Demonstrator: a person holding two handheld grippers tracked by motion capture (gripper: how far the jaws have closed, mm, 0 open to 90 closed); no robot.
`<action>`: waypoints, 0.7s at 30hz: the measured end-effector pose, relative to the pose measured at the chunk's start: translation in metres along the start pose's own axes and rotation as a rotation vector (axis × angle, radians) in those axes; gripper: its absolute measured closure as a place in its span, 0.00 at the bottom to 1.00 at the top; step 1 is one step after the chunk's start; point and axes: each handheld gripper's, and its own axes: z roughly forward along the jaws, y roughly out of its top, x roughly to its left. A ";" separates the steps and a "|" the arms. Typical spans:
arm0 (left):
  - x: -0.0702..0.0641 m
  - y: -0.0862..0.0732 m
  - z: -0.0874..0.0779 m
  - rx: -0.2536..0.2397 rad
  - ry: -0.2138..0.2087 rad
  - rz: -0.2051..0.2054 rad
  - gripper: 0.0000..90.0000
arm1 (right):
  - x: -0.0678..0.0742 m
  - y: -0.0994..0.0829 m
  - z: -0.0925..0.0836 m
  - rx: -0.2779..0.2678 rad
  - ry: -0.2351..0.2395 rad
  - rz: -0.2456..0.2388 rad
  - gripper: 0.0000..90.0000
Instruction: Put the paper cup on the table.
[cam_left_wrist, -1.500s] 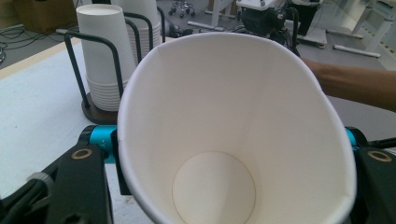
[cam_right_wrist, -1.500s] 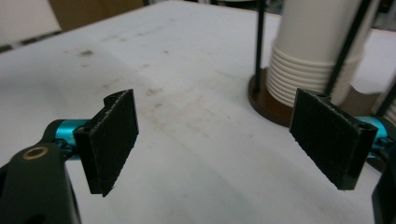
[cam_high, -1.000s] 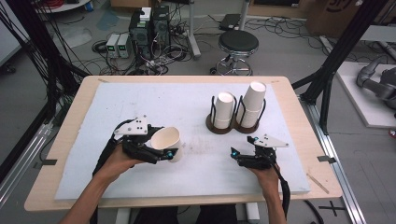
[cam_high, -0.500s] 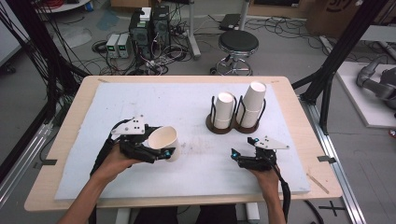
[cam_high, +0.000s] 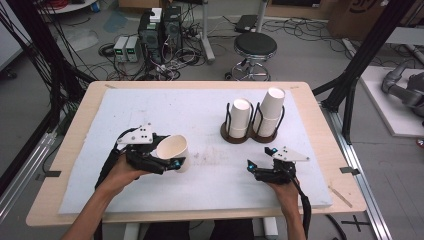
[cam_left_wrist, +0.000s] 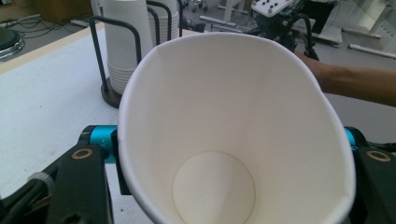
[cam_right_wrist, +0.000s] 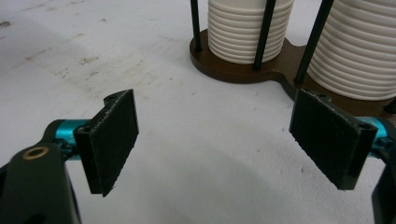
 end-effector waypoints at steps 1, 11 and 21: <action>0.000 0.000 0.000 0.001 -0.001 0.000 0.36 | 0.000 0.000 0.000 0.002 0.002 0.002 0.18; 0.003 -0.002 0.007 0.028 0.050 0.006 0.36 | 0.000 0.000 0.000 0.001 0.007 0.004 0.18; 0.005 -0.008 0.028 0.080 0.128 0.002 0.36 | 0.001 0.000 0.001 0.012 0.006 -0.009 0.18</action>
